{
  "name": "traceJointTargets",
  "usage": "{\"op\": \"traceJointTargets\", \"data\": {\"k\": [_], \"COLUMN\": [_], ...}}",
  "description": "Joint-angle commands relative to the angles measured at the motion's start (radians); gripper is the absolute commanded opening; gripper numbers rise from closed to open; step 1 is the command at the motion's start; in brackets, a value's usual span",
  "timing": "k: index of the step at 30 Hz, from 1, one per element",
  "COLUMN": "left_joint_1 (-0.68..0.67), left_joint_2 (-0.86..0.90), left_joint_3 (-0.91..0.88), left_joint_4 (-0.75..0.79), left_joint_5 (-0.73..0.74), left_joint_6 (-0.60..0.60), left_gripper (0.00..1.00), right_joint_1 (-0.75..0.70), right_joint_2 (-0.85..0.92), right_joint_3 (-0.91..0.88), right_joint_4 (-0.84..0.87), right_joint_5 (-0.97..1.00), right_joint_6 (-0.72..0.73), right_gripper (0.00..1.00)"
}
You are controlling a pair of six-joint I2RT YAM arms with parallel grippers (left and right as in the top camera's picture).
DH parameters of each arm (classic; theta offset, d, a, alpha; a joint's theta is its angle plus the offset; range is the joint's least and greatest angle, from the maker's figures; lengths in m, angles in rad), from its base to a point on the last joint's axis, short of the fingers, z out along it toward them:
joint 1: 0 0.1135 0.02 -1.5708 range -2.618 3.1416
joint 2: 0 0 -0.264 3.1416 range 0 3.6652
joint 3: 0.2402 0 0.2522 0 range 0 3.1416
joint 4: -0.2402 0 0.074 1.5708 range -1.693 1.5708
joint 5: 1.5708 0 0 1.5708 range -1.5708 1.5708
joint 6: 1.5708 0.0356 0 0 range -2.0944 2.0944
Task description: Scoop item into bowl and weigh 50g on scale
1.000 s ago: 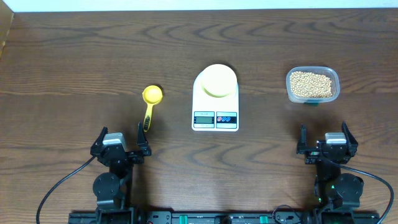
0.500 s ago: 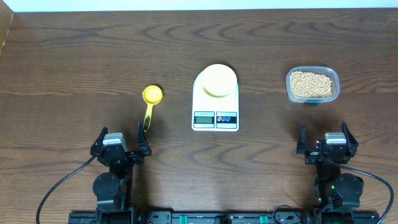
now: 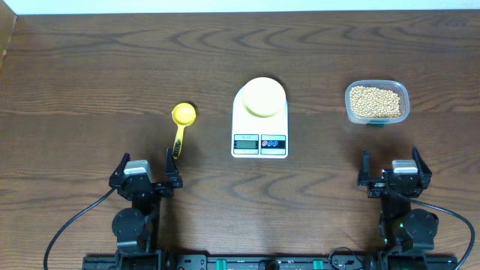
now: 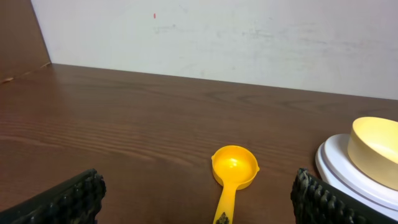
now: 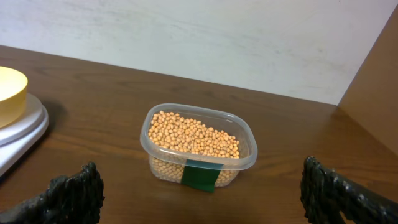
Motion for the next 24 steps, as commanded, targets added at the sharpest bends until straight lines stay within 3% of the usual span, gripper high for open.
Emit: {"op": "traceJointTargets", "data": {"k": [1, 17, 20, 24], "left_joint_1": [0.001, 0.001, 0.001, 0.001], "left_joint_2": [-0.004, -0.004, -0.004, -0.004], "left_joint_3": [-0.011, -0.011, -0.011, -0.011], "left_joint_4": [-0.045, -0.039, -0.005, 0.166], "left_joint_5": [-0.002, 0.010, 0.201, 0.343], "left_joint_6": [0.010, 0.000, -0.124, -0.134], "left_gripper": [0.98, 0.98, 0.98, 0.98], "right_joint_1": [0.007, 0.007, 0.007, 0.007], "right_joint_2": [-0.004, -0.004, -0.004, -0.004], "right_joint_3": [-0.001, -0.001, -0.001, -0.001], "right_joint_4": [-0.004, -0.004, -0.004, -0.004], "right_joint_5": [-0.005, -0.005, -0.005, -0.005], "right_joint_6": [-0.006, -0.007, -0.007, -0.006], "right_gripper": [0.99, 0.99, 0.99, 0.99]}}
